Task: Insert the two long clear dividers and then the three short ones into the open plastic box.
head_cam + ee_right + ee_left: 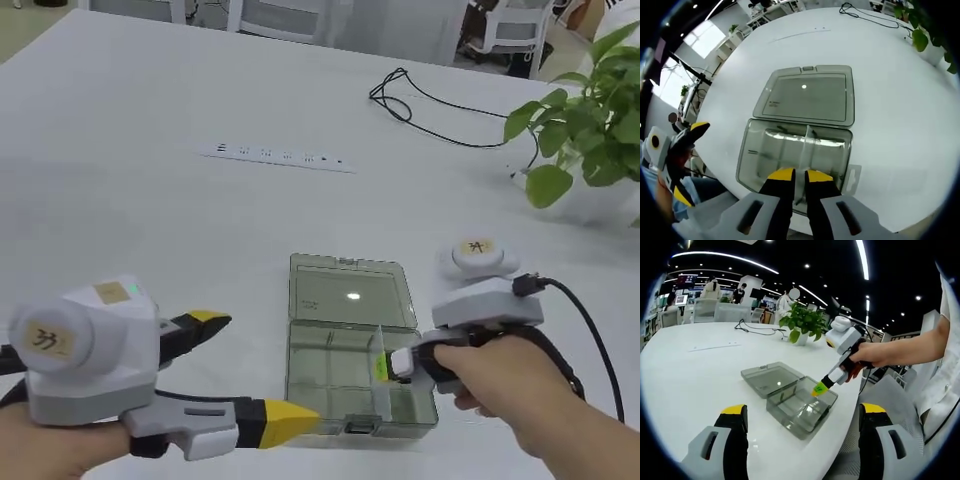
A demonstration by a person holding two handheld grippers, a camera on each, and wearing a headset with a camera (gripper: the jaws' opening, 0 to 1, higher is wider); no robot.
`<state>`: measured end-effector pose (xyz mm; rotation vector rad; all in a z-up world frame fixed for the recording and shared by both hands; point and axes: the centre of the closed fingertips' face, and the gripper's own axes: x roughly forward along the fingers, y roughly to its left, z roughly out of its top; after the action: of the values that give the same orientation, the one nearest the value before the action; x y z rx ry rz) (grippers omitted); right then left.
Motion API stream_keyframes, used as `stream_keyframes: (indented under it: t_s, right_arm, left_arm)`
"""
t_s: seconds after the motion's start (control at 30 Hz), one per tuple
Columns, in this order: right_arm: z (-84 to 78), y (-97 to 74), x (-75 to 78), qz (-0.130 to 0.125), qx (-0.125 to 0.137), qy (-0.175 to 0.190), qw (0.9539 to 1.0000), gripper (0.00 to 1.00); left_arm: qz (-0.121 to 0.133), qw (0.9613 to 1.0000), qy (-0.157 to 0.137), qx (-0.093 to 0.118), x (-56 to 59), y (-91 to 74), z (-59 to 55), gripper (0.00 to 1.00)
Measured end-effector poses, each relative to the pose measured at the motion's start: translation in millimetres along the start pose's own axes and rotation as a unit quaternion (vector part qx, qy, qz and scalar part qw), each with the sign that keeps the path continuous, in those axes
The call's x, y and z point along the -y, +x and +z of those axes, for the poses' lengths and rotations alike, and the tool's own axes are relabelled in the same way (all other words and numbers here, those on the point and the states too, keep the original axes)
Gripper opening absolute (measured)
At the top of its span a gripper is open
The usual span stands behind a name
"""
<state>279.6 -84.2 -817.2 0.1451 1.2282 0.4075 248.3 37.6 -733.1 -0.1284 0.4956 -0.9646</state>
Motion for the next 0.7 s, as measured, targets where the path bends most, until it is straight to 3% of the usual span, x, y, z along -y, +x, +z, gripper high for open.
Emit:
stream_keyframes:
  t_s: [0.33,0.53,0.7]
  right_arm:
    - [-1.2,-2.7,-3.0,0.052,0.016,-0.013,0.9984,0.11]
    - [5.2,-16.9,-6.1,0.089,0.040,-0.009,0.9952,0.16]
    - [13.9,-30.6,-11.3,0.120,0.070,-0.043,0.9893,0.19]
  left_arm:
    - [0.044,0.9989,-0.006,-0.015,-16.1,-10.6,-9.4,0.94]
    - [0.083,0.9955,-0.011,-0.045,-38.9,-20.0,-22.8,0.92]
    - [0.119,0.9880,-0.009,-0.098,-58.5,-24.3,-40.7,0.89]
